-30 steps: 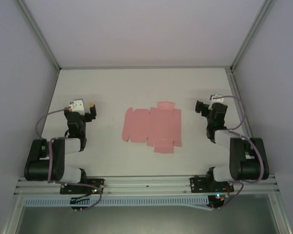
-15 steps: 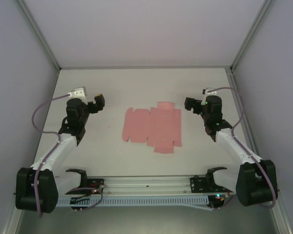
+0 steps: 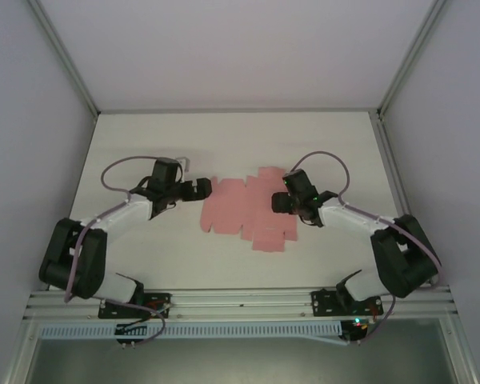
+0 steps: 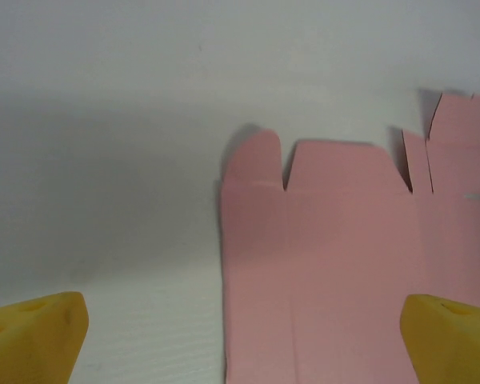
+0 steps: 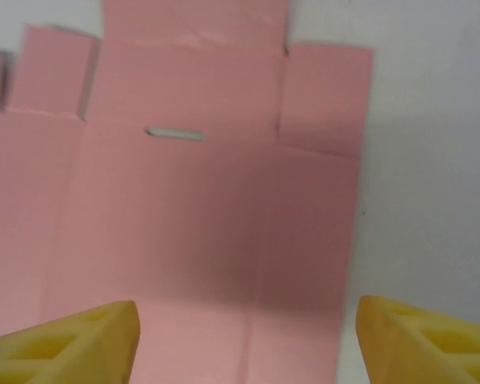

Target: Assemble paper box

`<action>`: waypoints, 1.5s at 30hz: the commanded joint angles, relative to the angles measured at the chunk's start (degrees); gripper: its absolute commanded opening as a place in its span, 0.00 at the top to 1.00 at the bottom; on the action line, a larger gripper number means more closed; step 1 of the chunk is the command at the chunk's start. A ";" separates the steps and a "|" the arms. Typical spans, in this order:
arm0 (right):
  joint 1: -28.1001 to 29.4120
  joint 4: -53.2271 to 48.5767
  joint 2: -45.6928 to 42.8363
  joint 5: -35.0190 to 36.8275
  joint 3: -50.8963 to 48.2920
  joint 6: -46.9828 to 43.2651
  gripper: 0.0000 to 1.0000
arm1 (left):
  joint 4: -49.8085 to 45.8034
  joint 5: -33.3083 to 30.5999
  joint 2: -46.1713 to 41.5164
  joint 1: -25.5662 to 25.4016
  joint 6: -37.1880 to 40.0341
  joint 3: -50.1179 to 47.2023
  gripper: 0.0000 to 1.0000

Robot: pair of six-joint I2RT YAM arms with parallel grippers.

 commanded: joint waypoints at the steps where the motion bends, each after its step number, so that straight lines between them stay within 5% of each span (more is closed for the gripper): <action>1: 0.10 -3.22 3.02 5.21 2.00 3.03 0.36 | -3.47 5.84 3.58 -0.33 -0.07 4.05 0.00; 8: -0.19 -3.97 10.79 6.05 3.15 3.32 0.57 | -4.07 10.95 9.85 -0.86 1.91 5.99 0.01; 23: -0.59 0.65 11.66 2.51 -1.60 4.72 0.59 | -6.50 18.76 19.29 -2.21 5.80 10.30 0.09; 38: -1.45 8.85 6.62 -1.86 -7.73 3.79 0.59 | 17.96 37.06 8.44 -1.17 -3.96 1.49 0.14; 45: -2.18 16.53 3.35 -5.91 -11.35 2.01 0.59 | 19.81 36.88 10.17 -2.37 -2.86 3.75 0.16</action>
